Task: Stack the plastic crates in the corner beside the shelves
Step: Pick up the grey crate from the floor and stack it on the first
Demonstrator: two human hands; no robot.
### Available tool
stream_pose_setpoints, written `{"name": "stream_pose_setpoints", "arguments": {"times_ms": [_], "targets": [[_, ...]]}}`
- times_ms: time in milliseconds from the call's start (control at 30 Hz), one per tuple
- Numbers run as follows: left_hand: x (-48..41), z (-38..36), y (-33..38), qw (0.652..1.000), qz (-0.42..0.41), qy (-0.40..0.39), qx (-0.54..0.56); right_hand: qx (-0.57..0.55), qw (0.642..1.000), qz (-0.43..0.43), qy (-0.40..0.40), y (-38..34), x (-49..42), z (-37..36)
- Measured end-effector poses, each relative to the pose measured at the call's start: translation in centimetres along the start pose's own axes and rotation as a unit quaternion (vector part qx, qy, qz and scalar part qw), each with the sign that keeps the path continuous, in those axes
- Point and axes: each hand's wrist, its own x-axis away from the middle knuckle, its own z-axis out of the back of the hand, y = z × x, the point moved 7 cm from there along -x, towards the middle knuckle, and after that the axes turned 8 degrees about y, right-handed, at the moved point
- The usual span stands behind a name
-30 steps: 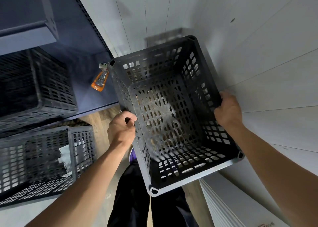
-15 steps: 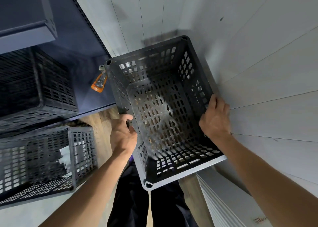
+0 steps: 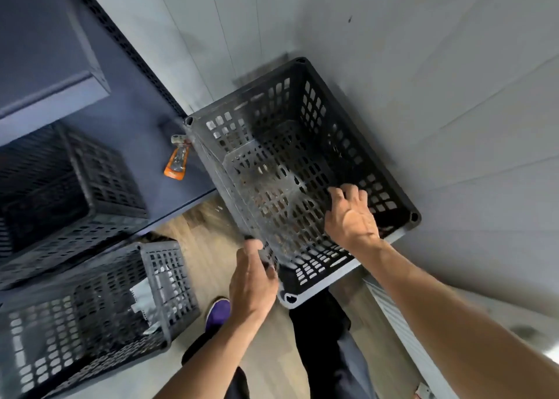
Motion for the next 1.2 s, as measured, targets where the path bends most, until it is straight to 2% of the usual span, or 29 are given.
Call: {"name": "stream_pose_setpoints", "arguments": {"times_ms": [300, 567, 767, 900, 1033, 1200], "targets": [[-0.3, 1.2, -4.0, 0.982, -0.128, -0.134, 0.031, -0.041, 0.991, -0.125, 0.028, -3.0, 10.8, -6.1], [-0.4, 0.5, -6.5, 0.971, -0.154, -0.183, 0.000, -0.086, 0.968, -0.101, 0.213, -5.7, 17.8, -8.0], [2.4, -3.8, -8.8, 0.967, -0.146, -0.210, 0.005, -0.168, 0.940, -0.113, 0.275, -4.6, 20.7, -9.7], [3.7, -7.1, -11.2, 0.968, -0.135, -0.211, 0.008, -0.243, 0.919, -0.128, 0.282, -2.8, 22.5, -13.0], [3.6, -10.8, -13.0, 0.969, -0.145, -0.200, 0.016, -0.286, 0.913, -0.095, 0.274, -1.5, 22.9, -16.9], [1.5, -15.5, -14.3, 0.970, -0.167, -0.174, 0.025, -0.290, 0.916, -0.096, 0.260, 1.1, 20.1, -24.1]]}}
